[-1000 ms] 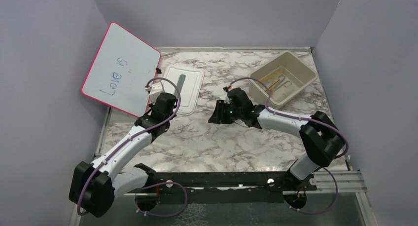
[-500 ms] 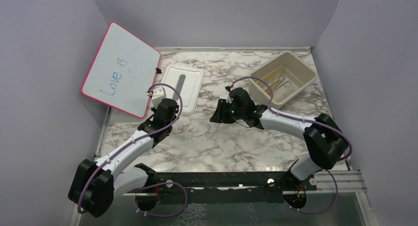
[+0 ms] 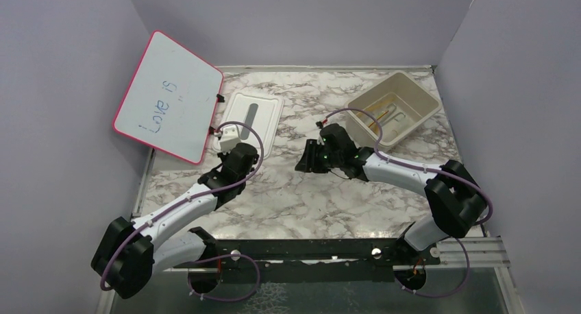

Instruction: Organize the chemistry lab equipment

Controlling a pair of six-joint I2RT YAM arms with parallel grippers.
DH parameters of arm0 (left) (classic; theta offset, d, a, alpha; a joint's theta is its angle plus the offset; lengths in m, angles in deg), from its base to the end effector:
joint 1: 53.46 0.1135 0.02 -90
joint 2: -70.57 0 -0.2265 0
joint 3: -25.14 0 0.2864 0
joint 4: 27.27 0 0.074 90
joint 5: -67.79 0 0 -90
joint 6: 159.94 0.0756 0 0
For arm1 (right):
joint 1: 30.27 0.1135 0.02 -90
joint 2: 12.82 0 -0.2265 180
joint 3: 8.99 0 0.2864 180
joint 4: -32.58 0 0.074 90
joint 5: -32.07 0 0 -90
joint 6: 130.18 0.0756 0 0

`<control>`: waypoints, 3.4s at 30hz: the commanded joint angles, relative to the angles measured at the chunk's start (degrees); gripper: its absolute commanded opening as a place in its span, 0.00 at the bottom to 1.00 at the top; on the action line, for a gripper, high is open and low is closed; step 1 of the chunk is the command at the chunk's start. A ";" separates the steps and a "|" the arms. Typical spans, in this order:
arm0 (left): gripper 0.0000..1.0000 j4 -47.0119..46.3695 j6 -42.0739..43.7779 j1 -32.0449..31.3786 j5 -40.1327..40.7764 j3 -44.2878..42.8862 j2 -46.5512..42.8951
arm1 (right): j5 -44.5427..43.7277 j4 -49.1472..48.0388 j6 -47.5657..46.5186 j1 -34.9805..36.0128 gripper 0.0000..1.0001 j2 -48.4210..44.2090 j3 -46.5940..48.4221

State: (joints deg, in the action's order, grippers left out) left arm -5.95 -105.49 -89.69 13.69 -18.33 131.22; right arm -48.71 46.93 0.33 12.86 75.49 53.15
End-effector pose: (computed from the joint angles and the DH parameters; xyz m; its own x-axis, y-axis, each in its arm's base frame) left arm 0.2589 -0.1347 0.1421 -0.4717 -0.2383 -0.8490 -0.2036 0.9662 -0.1580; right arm 0.2715 0.2709 0.1170 -0.8566 0.0761 -0.5103 -0.2726 0.7729 0.5729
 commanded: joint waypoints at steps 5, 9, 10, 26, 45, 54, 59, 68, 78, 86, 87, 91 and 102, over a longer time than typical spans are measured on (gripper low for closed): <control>0.12 0.86 0.44 -0.33 8.41 -0.75 -1.89 | -2.13 0.81 -0.43 0.26 0.44 -1.81 -0.65; 0.12 -1.00 -0.10 -0.33 8.67 0.48 -1.43 | -2.35 0.97 -0.47 0.29 0.44 -1.99 -0.65; 0.12 -2.50 0.09 -0.33 8.43 1.27 -1.18 | -2.36 0.99 -0.47 0.32 0.44 -1.99 -0.72; 0.12 -8.26 1.39 -0.33 2.85 3.59 2.64 | -3.75 1.87 -0.87 0.22 0.43 -3.02 -1.03; 0.12 -14.70 8.20 -5.47 -6.84 -0.23 9.86 | -6.31 2.29 -0.35 0.20 0.42 -3.74 -2.29; 0.12 -14.92 9.78 -7.67 2.26 -0.70 10.80 | -8.22 3.16 0.09 0.20 0.42 -5.87 -4.40; 0.12 -16.43 9.55 -7.72 1.43 0.45 11.50 | -8.59 3.45 0.18 0.24 0.42 -6.26 -4.68; 0.13 -23.31 11.11 -8.07 1.10 4.21 11.63 | -9.01 3.87 0.09 0.20 0.42 -7.30 -5.34; 0.15 -25.18 11.34 -9.46 2.96 5.89 13.34 | -10.96 4.77 -0.30 0.16 0.42 -7.93 -5.24; 0.55 -21.07 9.27 -9.52 3.08 3.91 11.59 | -12.11 6.25 -0.30 0.11 0.42 -8.51 -4.50; 0.60 -19.04 8.90 -9.48 3.17 2.53 11.07 | -12.38 6.59 -0.34 0.13 0.42 -8.73 -4.33; 0.75 -12.95 8.37 -9.40 4.44 -2.21 7.75 | -13.52 7.97 -0.43 0.12 0.43 -9.65 -3.50; 0.86 -6.85 13.13 -8.62 -5.58 -8.03 -2.50 | -26.84 18.73 1.98 -2.23 0.45 -11.07 -0.87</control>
State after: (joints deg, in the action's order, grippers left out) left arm -15.76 -95.81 -98.67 15.02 -23.62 131.89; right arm -65.46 58.43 0.38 12.19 65.79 49.74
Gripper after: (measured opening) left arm 0.857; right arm 0.451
